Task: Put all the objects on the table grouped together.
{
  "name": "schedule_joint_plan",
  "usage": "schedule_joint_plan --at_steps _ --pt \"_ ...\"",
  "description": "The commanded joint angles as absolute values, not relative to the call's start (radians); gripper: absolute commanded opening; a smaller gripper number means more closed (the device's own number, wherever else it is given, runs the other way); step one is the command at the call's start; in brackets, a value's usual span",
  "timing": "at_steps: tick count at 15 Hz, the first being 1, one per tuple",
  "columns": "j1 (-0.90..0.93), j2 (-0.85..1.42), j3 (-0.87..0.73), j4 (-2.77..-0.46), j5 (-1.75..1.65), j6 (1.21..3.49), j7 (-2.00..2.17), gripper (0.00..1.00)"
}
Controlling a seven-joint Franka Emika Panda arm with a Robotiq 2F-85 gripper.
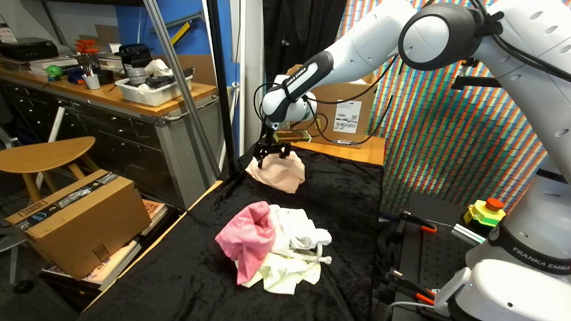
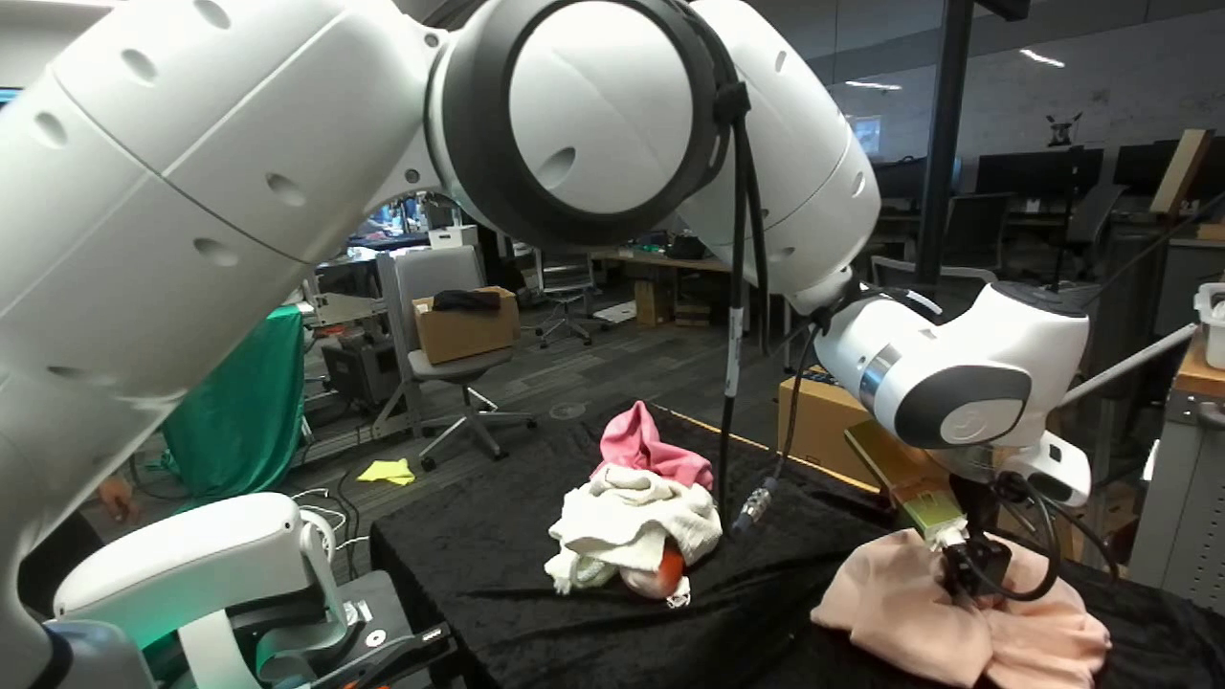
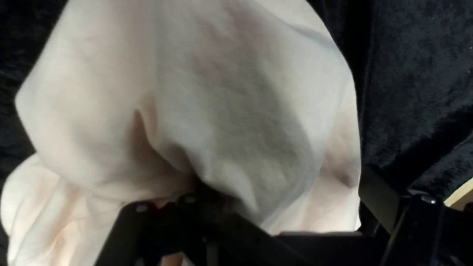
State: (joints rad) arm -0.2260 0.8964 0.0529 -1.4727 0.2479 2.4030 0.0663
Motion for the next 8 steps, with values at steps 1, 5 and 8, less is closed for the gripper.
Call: schedule_joint_plan --at_steps 1,5,8 --pt "-0.216 0.901 0.045 -1.459 0.252 2.403 0.028 1.00" --pt "-0.193 0.887 0.010 -1.468 0.197 2.358 0.016 1.00" --pt "-0.179 0.876 -0.007 -1.472 0.145 2.311 -0.011 1.00"
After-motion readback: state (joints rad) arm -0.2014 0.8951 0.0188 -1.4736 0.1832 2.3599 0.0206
